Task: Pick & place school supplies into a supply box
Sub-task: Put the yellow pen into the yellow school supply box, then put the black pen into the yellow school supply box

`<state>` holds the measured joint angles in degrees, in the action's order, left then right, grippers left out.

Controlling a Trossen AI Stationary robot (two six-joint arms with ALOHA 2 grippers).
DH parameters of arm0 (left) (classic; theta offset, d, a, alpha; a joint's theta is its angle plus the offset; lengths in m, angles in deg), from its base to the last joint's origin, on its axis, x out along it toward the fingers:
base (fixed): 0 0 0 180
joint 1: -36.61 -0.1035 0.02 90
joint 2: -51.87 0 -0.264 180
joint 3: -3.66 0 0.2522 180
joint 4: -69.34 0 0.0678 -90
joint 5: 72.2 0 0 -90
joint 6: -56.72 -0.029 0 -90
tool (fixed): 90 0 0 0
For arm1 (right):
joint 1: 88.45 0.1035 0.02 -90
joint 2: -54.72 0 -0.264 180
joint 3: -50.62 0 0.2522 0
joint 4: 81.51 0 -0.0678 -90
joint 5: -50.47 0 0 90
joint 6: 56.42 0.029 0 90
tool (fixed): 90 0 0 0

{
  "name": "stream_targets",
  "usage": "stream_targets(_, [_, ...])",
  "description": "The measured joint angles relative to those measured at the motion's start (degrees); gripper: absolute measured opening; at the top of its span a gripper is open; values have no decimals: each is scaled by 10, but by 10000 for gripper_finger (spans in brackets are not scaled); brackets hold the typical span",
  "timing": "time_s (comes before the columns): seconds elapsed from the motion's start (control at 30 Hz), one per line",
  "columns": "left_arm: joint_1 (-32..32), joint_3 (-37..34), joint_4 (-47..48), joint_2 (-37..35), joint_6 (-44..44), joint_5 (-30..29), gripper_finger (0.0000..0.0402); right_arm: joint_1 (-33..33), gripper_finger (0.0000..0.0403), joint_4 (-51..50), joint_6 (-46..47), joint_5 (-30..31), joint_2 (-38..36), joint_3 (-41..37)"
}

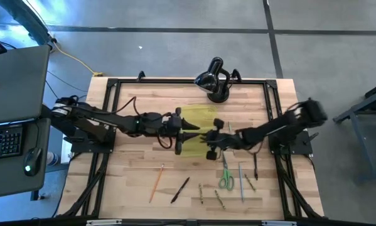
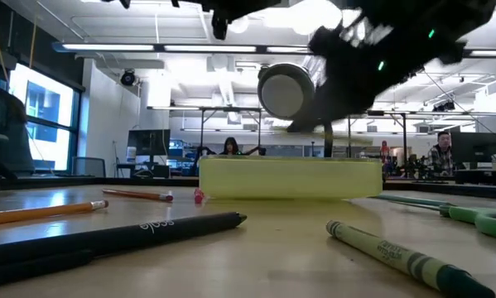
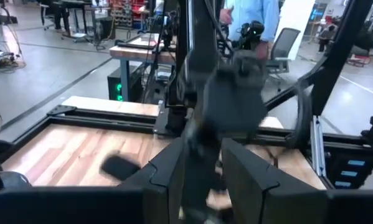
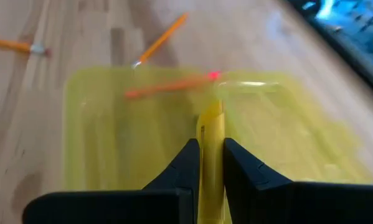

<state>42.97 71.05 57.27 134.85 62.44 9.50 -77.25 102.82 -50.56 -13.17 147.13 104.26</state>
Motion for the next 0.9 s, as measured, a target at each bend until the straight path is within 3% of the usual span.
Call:
stream_targets(0.23, [6, 0, 6, -5, -1, 6, 140, -1, 34, 15, -46, 40, 115, 69])
stream_targets(0.37, [5, 0, 35, -5, 8, -2, 140, -13, 36, 15, -32, -14, 149, 94])
stream_targets(0.47, [5, 0, 29, -5, 29, -2, 140, -25, 46, 2, 19, -21, 171, 99])
stream_targets(0.9, [5, 0, 24, -5, 35, -1, 140, -36, 130, -3, 44, -27, 154, 100])
